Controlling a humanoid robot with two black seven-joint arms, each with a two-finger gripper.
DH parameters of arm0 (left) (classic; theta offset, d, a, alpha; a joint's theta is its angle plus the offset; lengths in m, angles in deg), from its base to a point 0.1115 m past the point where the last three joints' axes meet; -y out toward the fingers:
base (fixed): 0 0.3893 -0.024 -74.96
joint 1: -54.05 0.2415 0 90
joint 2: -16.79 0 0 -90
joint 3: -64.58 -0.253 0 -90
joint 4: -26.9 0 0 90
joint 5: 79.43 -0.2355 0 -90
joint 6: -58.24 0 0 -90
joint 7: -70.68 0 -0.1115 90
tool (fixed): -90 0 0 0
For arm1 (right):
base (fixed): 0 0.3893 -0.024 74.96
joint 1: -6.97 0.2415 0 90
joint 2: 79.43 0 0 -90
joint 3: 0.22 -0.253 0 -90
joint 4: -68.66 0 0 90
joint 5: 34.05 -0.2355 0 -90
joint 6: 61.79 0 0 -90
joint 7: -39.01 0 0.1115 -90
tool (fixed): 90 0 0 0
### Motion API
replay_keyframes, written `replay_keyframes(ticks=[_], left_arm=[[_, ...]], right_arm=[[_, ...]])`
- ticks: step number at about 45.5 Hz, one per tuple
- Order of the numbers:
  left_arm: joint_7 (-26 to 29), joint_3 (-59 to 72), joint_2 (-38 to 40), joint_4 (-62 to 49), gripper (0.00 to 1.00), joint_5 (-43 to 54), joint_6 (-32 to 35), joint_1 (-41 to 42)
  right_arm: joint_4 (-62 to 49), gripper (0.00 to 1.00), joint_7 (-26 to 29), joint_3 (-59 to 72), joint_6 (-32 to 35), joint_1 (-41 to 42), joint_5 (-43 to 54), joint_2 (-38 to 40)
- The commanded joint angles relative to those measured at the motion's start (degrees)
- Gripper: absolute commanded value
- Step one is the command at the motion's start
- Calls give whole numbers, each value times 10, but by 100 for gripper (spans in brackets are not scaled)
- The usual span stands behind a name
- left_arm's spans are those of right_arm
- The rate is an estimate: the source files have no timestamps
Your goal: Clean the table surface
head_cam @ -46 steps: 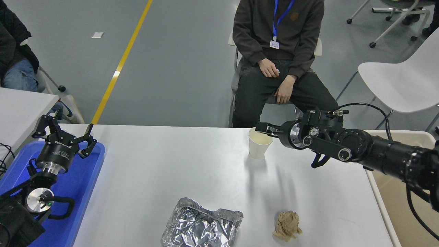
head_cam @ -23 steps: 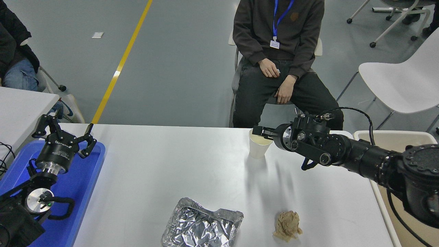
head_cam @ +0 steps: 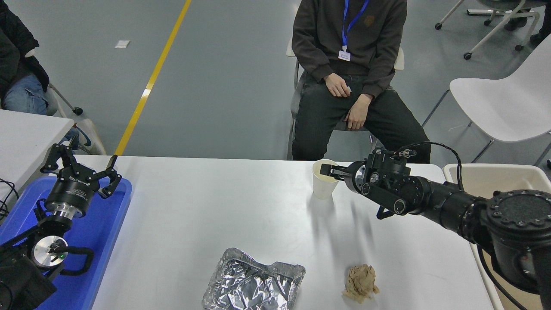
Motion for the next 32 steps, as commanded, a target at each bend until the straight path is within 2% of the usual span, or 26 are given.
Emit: replay_keyframes(ticks=[1,9,17,18,32], left_arm=[[0,0,0,0,100,0,0,0],[-1,0,0,0,100,0,0,0],[0,0,0,0,100,0,0,-1],[0,0,0,0,100,0,0,0],[-1,0,0,0,100,0,0,0]], right_arm=[[-6,70,-12,17,0,-1,0,-2],[-7,44,-12,18,3,-1,0,-2],[-6,10,-12,24,6,-1,1,-2],[-6,2,-12,28,6,0,1,-2],[7,0,-19,39,15,14,-8,-1]])
